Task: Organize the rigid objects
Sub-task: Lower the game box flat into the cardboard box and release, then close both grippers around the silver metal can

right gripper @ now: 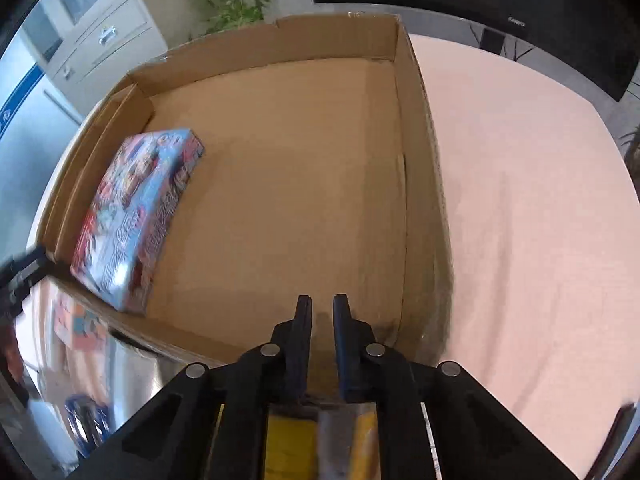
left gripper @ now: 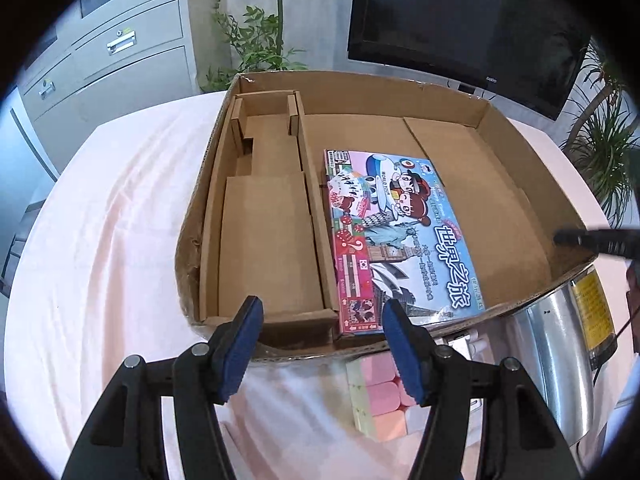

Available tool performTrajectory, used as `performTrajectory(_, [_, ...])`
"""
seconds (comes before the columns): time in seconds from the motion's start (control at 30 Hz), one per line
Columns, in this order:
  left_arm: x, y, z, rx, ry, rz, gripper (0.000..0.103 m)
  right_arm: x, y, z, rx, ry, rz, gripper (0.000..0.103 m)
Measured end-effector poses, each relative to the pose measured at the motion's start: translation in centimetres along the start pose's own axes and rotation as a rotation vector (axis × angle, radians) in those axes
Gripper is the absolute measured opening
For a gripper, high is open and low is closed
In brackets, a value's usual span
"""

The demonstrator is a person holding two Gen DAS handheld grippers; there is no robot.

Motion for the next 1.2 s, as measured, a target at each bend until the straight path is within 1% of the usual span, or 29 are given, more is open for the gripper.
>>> performTrajectory(0.07, [0.1,-0.1,-0.1,-0.006,0.006,-0.008,0.061,2.1,-3.7,-0.2,0.042,0.017,-0.048,0.011])
performTrajectory(0.1, [0.2,-0.4,-0.2,-0.002,0.012,-0.013,0.061,3.2,-6.1,0.8,0.067,-0.007,-0.085,0.011])
performTrajectory(0.13, [0.2,-0.5,-0.2,0.001,0.018,-0.015,0.061,3.6,-7.4,1.6,0.077,-0.031,-0.094,0.011])
performTrajectory(0.17, [0.3,-0.7,-0.2,0.004,0.024,-0.018,0.061,4.3,-8.9,3.2,0.089,-0.078,-0.098,0.011])
performTrajectory(0.2, [0.3,-1.1,-0.3,0.017,0.034,-0.024,0.061,5.0,-10.0,4.7,0.081,-0.111,-0.101,0.011])
performTrajectory(0.27, [0.2,-1.3,-0.3,0.033,0.039,-0.013,0.061,5.5,-11.1,6.0,0.081,-0.137,-0.091,0.011])
performTrajectory(0.33, [0.2,-1.5,-0.6,0.04,0.048,-0.009,0.061,5.6,-12.2,6.5,0.103,-0.154,-0.095,0.004])
performTrajectory(0.37, [0.3,-1.6,-0.7,0.037,0.051,-0.011,0.061,5.6,-12.8,6.4,0.116,-0.15,-0.109,0.001])
performTrajectory(0.43, [0.4,-1.6,-1.5,0.014,0.07,-0.033,0.061,5.8,-12.9,5.8,0.139,-0.13,-0.123,0.001])
performTrajectory(0.47, [0.6,-1.4,-2.0,0.006,0.09,-0.036,0.061,5.9,-12.4,4.8,0.153,-0.1,-0.119,0.001])
performTrajectory(0.5, [1.0,-1.0,-3.2,0.005,0.132,-0.026,0.061,5.6,-11.6,3.8,0.151,-0.077,-0.116,0.007])
performTrajectory(0.53, [1.1,-0.6,-3.9,0.009,0.158,-0.017,0.065,5.4,-10.7,2.2,0.142,-0.037,-0.115,0.029])
performTrajectory(0.57, [1.3,0.1,-5.3,0.015,0.197,-0.008,0.076,4.9,-9.4,-0.3,0.121,0.021,-0.104,0.046])
performTrajectory(0.6, [1.2,1.0,-6.5,-0.001,0.223,-0.009,0.083,4.0,-8.1,-3.2,0.126,0.088,-0.08,0.08])
performTrajectory(0.63, [1.1,2.0,-7.5,-0.038,0.243,-0.01,0.087,3.0,-7.6,-5.5,0.141,0.139,-0.069,0.093])
performTrajectory(0.67, [0.8,3.3,-8.3,-0.093,0.248,-0.005,0.087,1.5,-7.2,-8.1,0.155,0.192,-0.069,0.095])
performTrajectory(0.7, [0.6,4.4,-8.6,-0.136,0.237,-0.003,0.088,-0.4,-6.6,-10.4,0.165,0.226,-0.072,0.095])
performTrajectory(0.73, [0.0,5.9,-8.6,-0.19,0.212,-0.01,0.088,-2.3,-6.3,-11.9,0.182,0.237,-0.061,0.096])
performTrajectory(0.77, [-0.4,6.7,-8.4,-0.225,0.186,-0.02,0.088,-4.4,-6.0,-12.8,0.205,0.232,-0.042,0.096])
performTrajectory(0.8, [-1.3,8.2,-7.6,-0.277,0.129,-0.032,0.088,-6.2,-6.0,-13.4,0.219,0.22,-0.033,0.096])
performTrajectory(0.83, [-1.9,9.3,-6.7,-0.332,0.076,-0.041,0.088,-8.9,-5.9,-13.1,0.242,0.178,-0.023,0.096])
performTrajectory(0.9, [-3.5,11.9,-4.4,-0.467,-0.034,-0.084,0.088,-12.2,-8.0,-11.5,0.281,0.114,0.023,0.096])
performTrajectory(0.93, [-4.1,13.1,-3.0,-0.531,-0.09,-0.11,0.088,-13.0,-9.0,-11.0,0.31,0.094,0.034,0.094])
performTrajectory(0.97, [-4.5,13.9,-2.1,-0.567,-0.125,-0.118,0.087,-13.6,-9.4,-10.5,0.311,0.081,0.039,0.093])
performTrajectory(1.0, [-4.8,14.5,-0.4,-0.562,-0.169,-0.134,0.087,-14.0,-9.7,-9.9,0.305,0.07,0.045,0.092])
performTrajectory(1.03, [-5.3,15.0,0.6,-0.546,-0.193,-0.135,0.086,-14.0,-9.9,-9.4,0.306,0.066,0.045,0.087])
performTrajectory(1.1, [-6.2,16.1,2.0,-0.554,-0.249,-0.132,0.078,-14.7,-10.7,-7.6,0.264,0.051,0.035,0.079])
performTrajectory(1.13, [-6.7,16.2,2.3,-0.531,-0.266,-0.128,0.078,-14.7,-10.8,-6.9,0.237,0.049,0.029,0.077])
performTrajectory(1.2, [-8.1,16.6,2.2,-0.514,-0.285,-0.117,0.077,-15.1,-10.5,-6.8,0.264,0.048,0.05,0.078])
Point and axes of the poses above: each gripper's, at about its wrist camera, not at the fingertips, and z roughly the way its jaws point, y to its right, x to its top, the point moved 9 cm from there along z, roughly the way its jaws point, and after that the axes turned 11 degrees about -x, right-handed, at the moved point
